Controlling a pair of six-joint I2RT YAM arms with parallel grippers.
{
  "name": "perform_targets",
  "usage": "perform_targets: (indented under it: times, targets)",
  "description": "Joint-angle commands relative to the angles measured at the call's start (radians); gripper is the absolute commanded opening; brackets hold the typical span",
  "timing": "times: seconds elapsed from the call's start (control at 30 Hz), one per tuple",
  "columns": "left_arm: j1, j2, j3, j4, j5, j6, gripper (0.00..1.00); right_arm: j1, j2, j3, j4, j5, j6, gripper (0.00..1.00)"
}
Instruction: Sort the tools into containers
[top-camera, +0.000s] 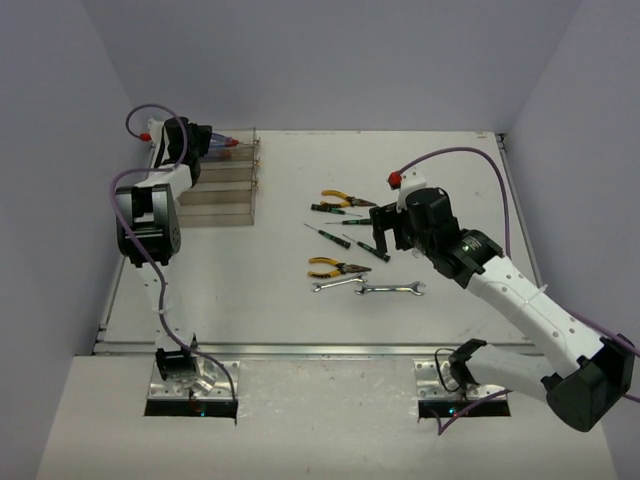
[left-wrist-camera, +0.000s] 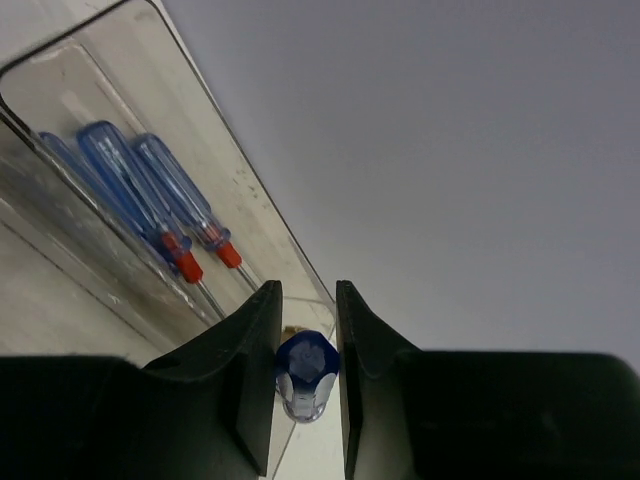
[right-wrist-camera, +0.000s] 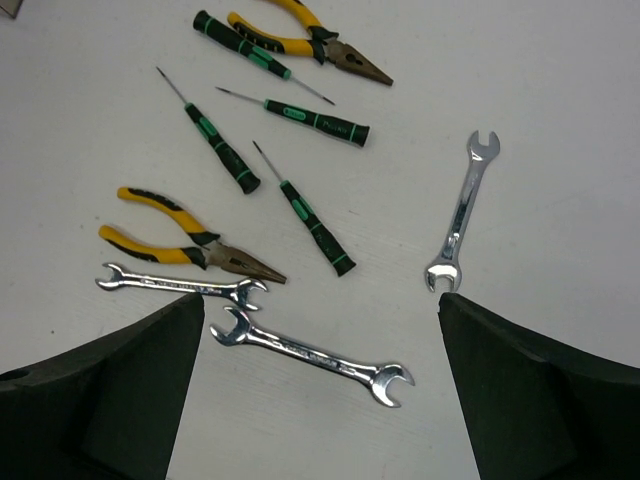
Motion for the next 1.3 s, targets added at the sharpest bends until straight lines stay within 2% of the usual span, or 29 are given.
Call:
perform_targets:
  times: [0.0, 0.13, 0.23, 0.27, 0.3, 0.33, 0.37, 0.4, 0.43, 0.53, 0.57, 0.63, 0.77, 0.87, 0.93, 1.03, 1.07, 1.13, 1.2, 1.27]
  targets:
    - [0.047, 0.102, 0.205, 0.001, 0.042, -0.064, 0.0, 0.002, 0.027, -0.001, 0.012, 0.035, -0.016, 0.99]
    - [0.052, 0.232, 0.386, -0.074, 0.034, -0.03, 0.0, 0.002, 0.045, -0.014, 0.034, 0.031, -0.019, 0.99]
    - [0.053, 0.274, 0.418, -0.084, 0.032, -0.024, 0.0, 0.001, 0.059, -0.016, 0.048, 0.021, -0.019, 0.99]
    - [0.053, 0.279, 0.414, -0.085, 0.024, -0.026, 0.01, 0.002, 0.065, -0.015, 0.049, 0.017, -0.021, 0.99]
    - [0.053, 0.283, 0.413, -0.088, 0.016, -0.026, 0.07, 0.001, 0.072, -0.012, 0.049, 0.017, -0.023, 0.99]
    - [0.053, 0.283, 0.413, -0.088, 0.016, -0.027, 0.07, 0.002, 0.073, -0.012, 0.049, 0.013, -0.023, 0.99]
    - [0.054, 0.283, 0.407, -0.086, 0.019, -0.033, 0.25, 0.002, 0.075, -0.012, 0.049, 0.008, -0.026, 0.99]
    - [0.055, 0.283, 0.405, -0.085, 0.024, -0.033, 0.39, 0.002, 0.076, -0.012, 0.049, 0.009, -0.026, 0.99]
    - [0.055, 0.276, 0.403, -0.086, 0.025, -0.031, 0.59, 0.002, 0.077, -0.013, 0.05, 0.009, -0.028, 0.99]
    - [0.055, 0.241, 0.396, -0.107, 0.015, -0.028, 0.91, 0.002, 0.082, -0.012, 0.049, 0.005, -0.032, 0.99]
    - [0.055, 0.223, 0.406, -0.124, 0.003, -0.021, 0.98, 0.002, 0.084, -0.011, 0.049, 0.003, -0.032, 0.99]
    - [0.057, 0.196, 0.443, -0.188, -0.027, -0.01, 1.0, 0.002, 0.083, -0.014, 0.049, -0.001, -0.032, 0.99]
    - [0.063, 0.117, 0.568, -0.506, -0.157, 0.02, 1.0, 0.001, 0.081, -0.016, 0.044, 0.003, -0.034, 0.99]
    - [0.07, 0.038, 0.574, -0.634, -0.199, 0.034, 1.0, -0.001, 0.093, -0.006, 0.037, 0.003, -0.029, 0.99]
    - [0.083, -0.027, 0.517, -0.66, -0.165, 0.044, 1.0, -0.005, 0.132, 0.003, 0.045, -0.041, -0.041, 0.99]
    - [0.09, -0.216, 0.3, -0.616, -0.058, 0.066, 1.0, -0.009, 0.224, 0.048, 0.042, -0.149, -0.091, 0.97]
    - [0.087, -0.283, 0.217, -0.569, -0.015, 0.076, 1.0, -0.009, 0.262, 0.067, 0.034, -0.165, -0.103, 0.93]
    - [0.074, -0.48, -0.029, -0.492, 0.102, 0.093, 1.0, -0.011, 0.367, 0.119, 0.031, -0.163, -0.123, 0.73]
    - [0.016, -0.681, -0.262, -0.394, 0.135, 0.12, 1.0, -0.021, 0.48, 0.157, 0.027, -0.152, -0.152, 0.53]
    - [-0.065, -0.807, -0.378, -0.383, 0.094, 0.169, 1.0, -0.044, 0.552, 0.213, 0.002, -0.169, -0.171, 0.42]
